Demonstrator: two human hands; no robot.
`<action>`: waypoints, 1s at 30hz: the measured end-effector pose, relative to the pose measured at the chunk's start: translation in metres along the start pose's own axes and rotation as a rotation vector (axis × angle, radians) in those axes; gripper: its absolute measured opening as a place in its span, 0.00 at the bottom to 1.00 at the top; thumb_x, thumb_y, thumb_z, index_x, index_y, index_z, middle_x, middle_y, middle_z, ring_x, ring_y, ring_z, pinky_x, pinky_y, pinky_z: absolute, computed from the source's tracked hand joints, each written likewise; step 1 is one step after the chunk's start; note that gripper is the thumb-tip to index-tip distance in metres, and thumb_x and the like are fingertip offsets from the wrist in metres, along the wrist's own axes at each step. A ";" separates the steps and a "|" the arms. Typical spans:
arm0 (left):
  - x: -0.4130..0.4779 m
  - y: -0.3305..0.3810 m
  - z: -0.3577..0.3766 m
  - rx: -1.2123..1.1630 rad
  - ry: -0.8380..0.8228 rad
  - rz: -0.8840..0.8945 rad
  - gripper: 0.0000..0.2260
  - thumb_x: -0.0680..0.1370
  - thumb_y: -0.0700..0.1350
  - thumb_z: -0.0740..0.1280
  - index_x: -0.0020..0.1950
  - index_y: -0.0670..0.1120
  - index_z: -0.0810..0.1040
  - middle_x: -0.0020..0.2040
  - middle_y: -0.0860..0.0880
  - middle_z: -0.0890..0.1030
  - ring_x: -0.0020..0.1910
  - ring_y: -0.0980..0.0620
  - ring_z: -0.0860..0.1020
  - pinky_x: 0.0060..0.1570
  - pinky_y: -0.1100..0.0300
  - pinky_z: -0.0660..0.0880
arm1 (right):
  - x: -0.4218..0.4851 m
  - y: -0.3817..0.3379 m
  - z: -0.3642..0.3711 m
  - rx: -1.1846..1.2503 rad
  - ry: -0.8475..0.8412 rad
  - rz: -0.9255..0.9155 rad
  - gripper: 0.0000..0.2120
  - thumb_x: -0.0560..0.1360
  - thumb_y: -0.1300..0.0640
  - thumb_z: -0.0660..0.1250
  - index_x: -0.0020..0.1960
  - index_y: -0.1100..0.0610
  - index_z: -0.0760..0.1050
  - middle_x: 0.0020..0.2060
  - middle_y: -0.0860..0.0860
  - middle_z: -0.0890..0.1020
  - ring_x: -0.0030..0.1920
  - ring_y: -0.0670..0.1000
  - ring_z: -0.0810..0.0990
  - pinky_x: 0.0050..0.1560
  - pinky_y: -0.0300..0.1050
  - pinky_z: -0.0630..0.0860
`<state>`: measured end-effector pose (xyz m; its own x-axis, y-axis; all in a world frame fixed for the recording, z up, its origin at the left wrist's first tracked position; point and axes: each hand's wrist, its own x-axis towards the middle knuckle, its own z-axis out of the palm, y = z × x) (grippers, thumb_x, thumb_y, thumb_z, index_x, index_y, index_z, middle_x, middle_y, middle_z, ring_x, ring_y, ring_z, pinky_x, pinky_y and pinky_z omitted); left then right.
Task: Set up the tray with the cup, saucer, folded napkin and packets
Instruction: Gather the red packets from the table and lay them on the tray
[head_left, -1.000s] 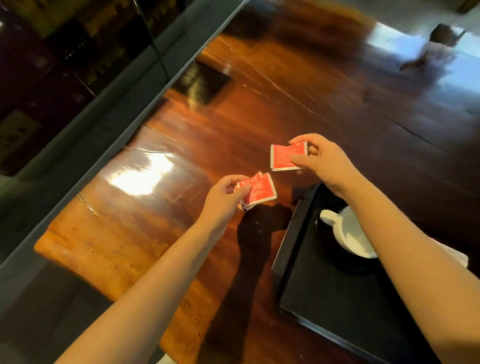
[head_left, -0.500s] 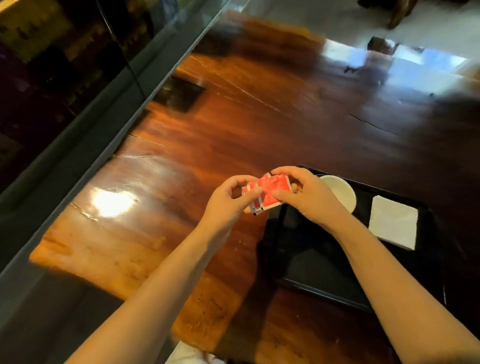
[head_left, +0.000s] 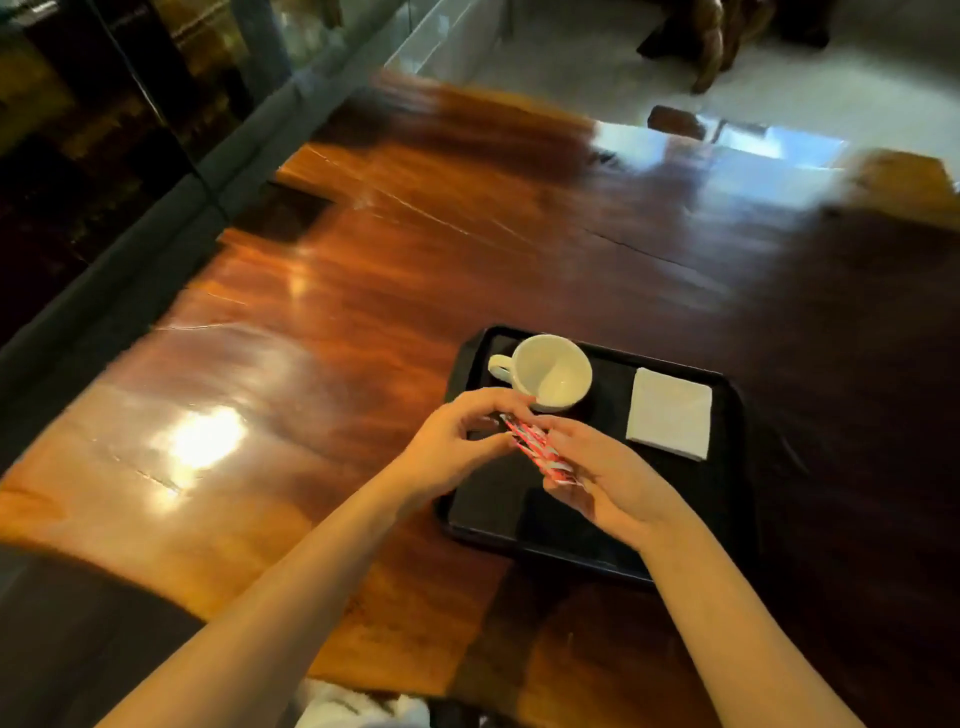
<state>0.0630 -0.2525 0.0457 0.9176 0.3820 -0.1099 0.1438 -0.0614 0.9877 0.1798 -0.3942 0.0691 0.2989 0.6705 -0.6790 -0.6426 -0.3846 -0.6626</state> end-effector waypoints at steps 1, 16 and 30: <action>0.000 -0.007 0.019 -0.016 0.048 -0.061 0.12 0.74 0.38 0.69 0.55 0.50 0.79 0.61 0.53 0.77 0.61 0.57 0.74 0.60 0.62 0.72 | -0.002 0.009 -0.012 -0.028 0.072 -0.028 0.11 0.77 0.58 0.63 0.58 0.54 0.75 0.48 0.52 0.83 0.44 0.48 0.83 0.39 0.40 0.80; 0.016 -0.044 0.158 -0.280 0.424 -0.658 0.13 0.76 0.36 0.66 0.59 0.46 0.76 0.49 0.46 0.84 0.49 0.49 0.83 0.50 0.52 0.80 | 0.017 0.075 -0.105 -0.458 0.478 -0.136 0.15 0.74 0.57 0.68 0.60 0.54 0.72 0.51 0.49 0.80 0.49 0.46 0.79 0.50 0.45 0.79; 0.036 -0.085 0.143 0.295 0.432 -0.646 0.13 0.76 0.40 0.67 0.61 0.48 0.75 0.56 0.49 0.78 0.52 0.53 0.77 0.46 0.62 0.76 | 0.044 0.093 -0.117 -0.599 0.570 -0.076 0.15 0.75 0.59 0.67 0.60 0.56 0.71 0.55 0.52 0.79 0.52 0.49 0.79 0.50 0.44 0.79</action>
<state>0.1370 -0.3648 -0.0581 0.4068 0.7414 -0.5337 0.7399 0.0752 0.6685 0.2158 -0.4742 -0.0594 0.7416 0.3455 -0.5751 -0.1704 -0.7321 -0.6596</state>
